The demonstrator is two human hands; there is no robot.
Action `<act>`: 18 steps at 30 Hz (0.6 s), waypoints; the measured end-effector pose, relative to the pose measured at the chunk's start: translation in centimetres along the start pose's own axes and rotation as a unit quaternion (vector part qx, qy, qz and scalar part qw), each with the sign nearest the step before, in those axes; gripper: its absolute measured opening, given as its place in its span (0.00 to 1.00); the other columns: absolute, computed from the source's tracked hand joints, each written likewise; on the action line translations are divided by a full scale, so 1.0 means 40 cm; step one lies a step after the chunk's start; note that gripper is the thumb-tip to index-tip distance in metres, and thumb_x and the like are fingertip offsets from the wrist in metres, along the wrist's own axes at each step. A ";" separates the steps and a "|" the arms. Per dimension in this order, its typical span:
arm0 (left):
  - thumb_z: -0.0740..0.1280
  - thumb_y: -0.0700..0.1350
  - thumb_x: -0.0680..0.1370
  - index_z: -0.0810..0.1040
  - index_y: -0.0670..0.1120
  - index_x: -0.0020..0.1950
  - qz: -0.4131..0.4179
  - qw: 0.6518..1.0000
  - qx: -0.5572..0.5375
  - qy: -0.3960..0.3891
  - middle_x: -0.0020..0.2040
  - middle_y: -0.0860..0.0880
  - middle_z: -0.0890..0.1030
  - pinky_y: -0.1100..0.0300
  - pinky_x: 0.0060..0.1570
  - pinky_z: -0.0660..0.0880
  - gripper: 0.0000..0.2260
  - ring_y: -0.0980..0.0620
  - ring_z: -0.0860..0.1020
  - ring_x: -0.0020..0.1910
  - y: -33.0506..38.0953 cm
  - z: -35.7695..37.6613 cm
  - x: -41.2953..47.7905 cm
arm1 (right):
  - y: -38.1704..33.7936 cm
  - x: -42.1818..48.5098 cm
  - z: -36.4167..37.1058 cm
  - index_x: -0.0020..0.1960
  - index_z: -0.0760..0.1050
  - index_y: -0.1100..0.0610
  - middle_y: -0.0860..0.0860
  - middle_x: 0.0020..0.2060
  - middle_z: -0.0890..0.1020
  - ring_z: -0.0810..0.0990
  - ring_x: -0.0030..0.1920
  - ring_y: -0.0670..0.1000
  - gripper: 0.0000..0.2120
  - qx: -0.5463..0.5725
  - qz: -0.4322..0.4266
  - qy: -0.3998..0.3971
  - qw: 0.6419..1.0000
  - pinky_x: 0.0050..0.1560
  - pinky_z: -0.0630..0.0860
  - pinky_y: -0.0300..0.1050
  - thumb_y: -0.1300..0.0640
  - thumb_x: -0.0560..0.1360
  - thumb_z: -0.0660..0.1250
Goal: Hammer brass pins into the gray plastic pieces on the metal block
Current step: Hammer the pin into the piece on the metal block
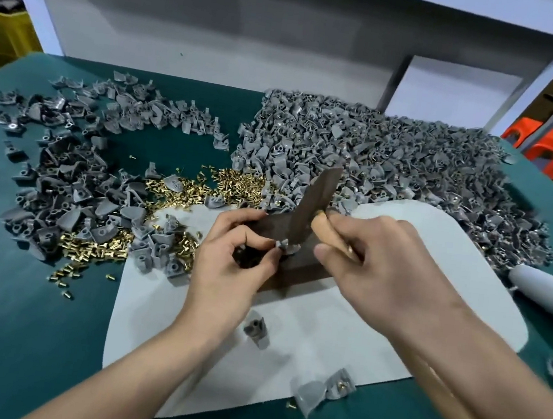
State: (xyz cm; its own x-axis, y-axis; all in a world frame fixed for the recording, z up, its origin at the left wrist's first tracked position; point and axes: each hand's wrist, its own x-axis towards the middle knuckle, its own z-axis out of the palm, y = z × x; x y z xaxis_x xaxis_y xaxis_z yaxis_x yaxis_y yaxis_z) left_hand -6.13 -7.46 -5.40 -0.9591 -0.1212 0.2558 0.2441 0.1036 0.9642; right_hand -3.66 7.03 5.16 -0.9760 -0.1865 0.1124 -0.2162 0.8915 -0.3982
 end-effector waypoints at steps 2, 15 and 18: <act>0.73 0.32 0.70 0.79 0.49 0.34 0.003 1.000 0.000 0.002 0.55 0.57 0.76 0.63 0.57 0.73 0.12 0.66 0.75 0.54 0.000 0.003 0.001 | 0.013 0.005 -0.032 0.32 0.68 0.56 0.51 0.22 0.67 0.66 0.26 0.51 0.14 0.019 -0.015 0.061 0.998 0.28 0.64 0.41 0.56 0.74 0.66; 0.73 0.35 0.71 0.81 0.49 0.37 0.015 1.000 0.021 -0.002 0.56 0.57 0.76 0.60 0.59 0.73 0.09 0.62 0.75 0.57 -0.008 0.006 0.002 | -0.003 0.007 -0.097 0.39 0.75 0.59 0.46 0.23 0.70 0.68 0.24 0.47 0.09 0.039 -0.053 0.099 0.993 0.24 0.66 0.34 0.55 0.74 0.66; 0.74 0.36 0.71 0.81 0.51 0.35 -0.024 1.000 0.001 0.002 0.55 0.60 0.76 0.61 0.57 0.74 0.11 0.64 0.75 0.57 -0.004 0.007 0.003 | 0.033 0.005 -0.067 0.39 0.74 0.64 0.49 0.22 0.67 0.65 0.22 0.46 0.10 0.119 -0.024 0.059 0.991 0.24 0.66 0.41 0.59 0.76 0.66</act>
State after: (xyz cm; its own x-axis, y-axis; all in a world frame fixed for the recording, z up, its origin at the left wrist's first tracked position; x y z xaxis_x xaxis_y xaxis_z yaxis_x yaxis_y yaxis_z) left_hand -6.30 -7.21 -5.54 -0.9693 -0.1297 0.2089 0.1969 0.0996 0.9754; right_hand -4.07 9.28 7.09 -0.9576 -0.1644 0.2365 -0.2761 0.7580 -0.5909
